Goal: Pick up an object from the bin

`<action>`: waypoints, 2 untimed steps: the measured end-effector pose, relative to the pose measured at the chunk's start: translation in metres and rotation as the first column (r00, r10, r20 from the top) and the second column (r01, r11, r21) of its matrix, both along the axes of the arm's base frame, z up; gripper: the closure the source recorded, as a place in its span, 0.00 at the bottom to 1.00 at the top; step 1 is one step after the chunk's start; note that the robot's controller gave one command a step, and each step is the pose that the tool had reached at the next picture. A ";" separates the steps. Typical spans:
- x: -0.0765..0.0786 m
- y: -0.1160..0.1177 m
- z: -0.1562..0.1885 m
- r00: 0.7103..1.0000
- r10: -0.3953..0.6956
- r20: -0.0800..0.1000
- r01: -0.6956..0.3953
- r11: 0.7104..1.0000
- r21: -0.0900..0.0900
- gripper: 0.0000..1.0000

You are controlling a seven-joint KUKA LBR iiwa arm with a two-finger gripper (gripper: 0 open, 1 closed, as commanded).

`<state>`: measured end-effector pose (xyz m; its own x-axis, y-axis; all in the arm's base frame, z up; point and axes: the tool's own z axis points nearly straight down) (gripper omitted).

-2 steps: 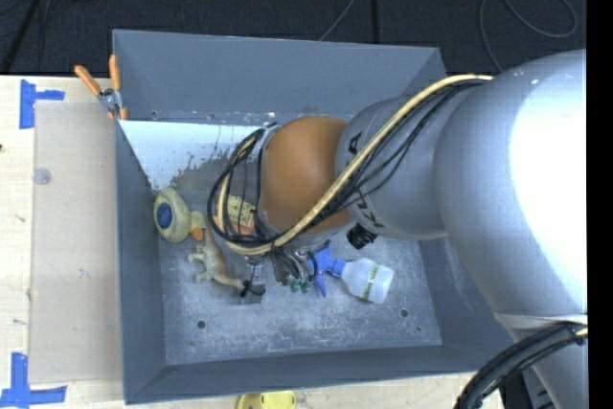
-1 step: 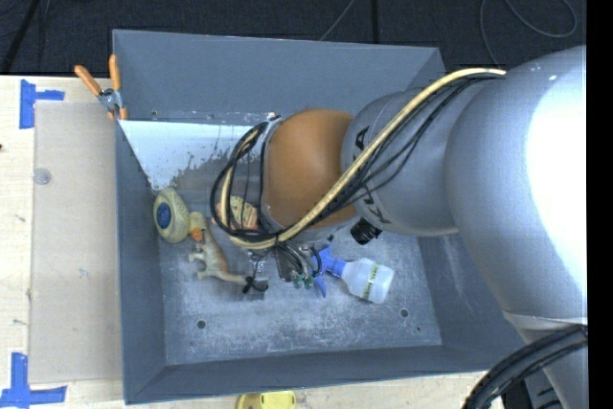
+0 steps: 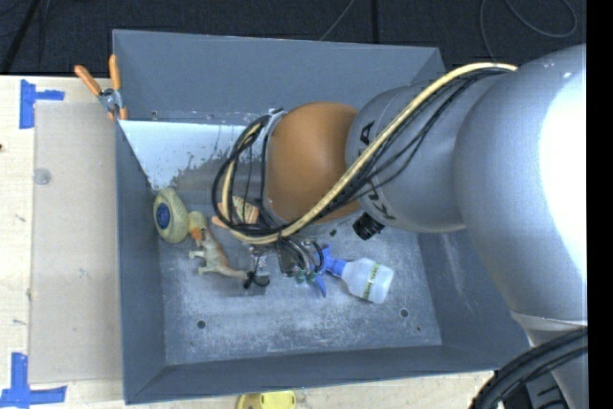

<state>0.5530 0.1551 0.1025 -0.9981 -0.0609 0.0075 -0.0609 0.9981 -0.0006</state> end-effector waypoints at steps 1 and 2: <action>0.000 0.000 0.004 1.000 -0.001 0.001 0.001 1.000 0.000 1.00; -0.002 -0.001 0.012 1.000 -0.002 -0.007 0.002 1.000 -0.002 1.00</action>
Offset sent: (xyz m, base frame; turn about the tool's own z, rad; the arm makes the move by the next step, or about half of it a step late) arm 0.0001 -0.0002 0.0970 0.0000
